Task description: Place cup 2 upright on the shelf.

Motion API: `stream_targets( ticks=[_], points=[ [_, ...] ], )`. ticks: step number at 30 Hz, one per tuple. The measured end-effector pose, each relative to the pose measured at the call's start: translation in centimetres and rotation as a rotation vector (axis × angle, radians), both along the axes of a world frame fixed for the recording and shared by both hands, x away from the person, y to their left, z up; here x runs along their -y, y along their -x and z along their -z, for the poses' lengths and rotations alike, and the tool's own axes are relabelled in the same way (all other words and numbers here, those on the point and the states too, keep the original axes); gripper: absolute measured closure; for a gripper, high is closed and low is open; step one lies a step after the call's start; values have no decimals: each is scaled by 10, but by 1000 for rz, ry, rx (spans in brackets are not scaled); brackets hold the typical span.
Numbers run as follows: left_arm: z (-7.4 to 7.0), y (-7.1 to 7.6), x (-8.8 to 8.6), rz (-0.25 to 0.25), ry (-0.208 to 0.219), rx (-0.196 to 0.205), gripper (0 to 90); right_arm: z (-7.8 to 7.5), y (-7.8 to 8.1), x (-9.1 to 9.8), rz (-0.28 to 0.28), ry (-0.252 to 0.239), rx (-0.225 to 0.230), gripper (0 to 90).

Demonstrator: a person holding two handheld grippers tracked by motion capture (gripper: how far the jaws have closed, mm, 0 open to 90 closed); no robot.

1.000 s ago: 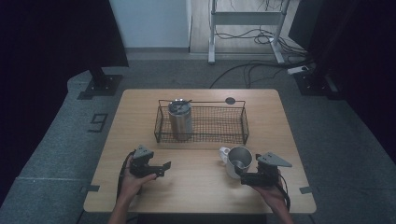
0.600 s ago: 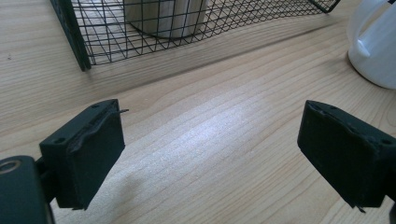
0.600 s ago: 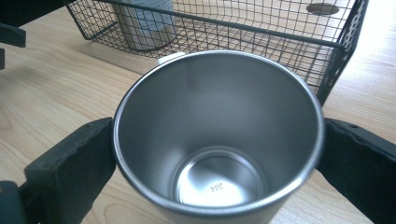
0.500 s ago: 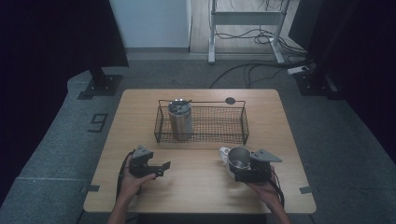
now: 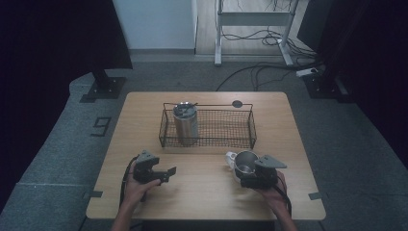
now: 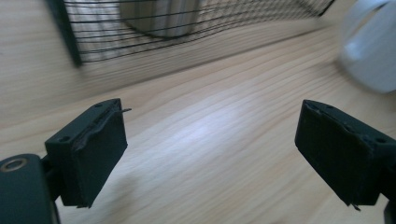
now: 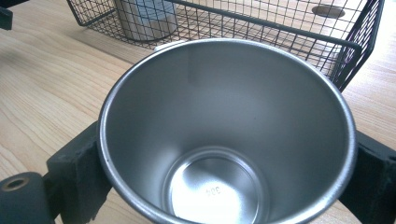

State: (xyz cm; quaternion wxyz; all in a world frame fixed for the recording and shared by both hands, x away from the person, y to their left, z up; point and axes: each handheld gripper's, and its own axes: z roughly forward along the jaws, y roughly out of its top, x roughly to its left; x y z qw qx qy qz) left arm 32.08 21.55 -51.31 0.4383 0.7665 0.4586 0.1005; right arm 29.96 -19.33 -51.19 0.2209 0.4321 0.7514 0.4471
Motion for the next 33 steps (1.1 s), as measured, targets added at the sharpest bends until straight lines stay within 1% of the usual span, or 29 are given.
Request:
stream_targets(
  ticks=[2,5,8,10,15,18,21,26,28,33],
  points=[
    [0,0,1,-8,-17,6,98,0,0,0,3,3,3,65],
    [1,0,1,-11,-24,6,99,0,1,-1,11,1,7,66],
    [1,0,1,-27,-22,14,110,-1,1,0,15,-9,6,67],
    [1,1,1,-26,-29,19,110,-1,2,0,16,-21,5,68],
    [1,1,2,-18,-35,22,110,-4,4,2,20,-23,16,69],
    [1,1,2,-17,-35,18,110,-6,5,2,19,-33,26,69],
    [2,1,2,-15,-33,11,110,-9,6,3,27,-32,36,69],
    [3,0,3,-14,-43,-12,111,-13,8,4,21,-33,44,69],
    [4,-1,3,-13,-46,-18,112,-14,8,4,28,-30,47,69],
    [4,-1,3,-18,-45,-36,112,-15,8,4,29,-25,40,69]
  ],
)
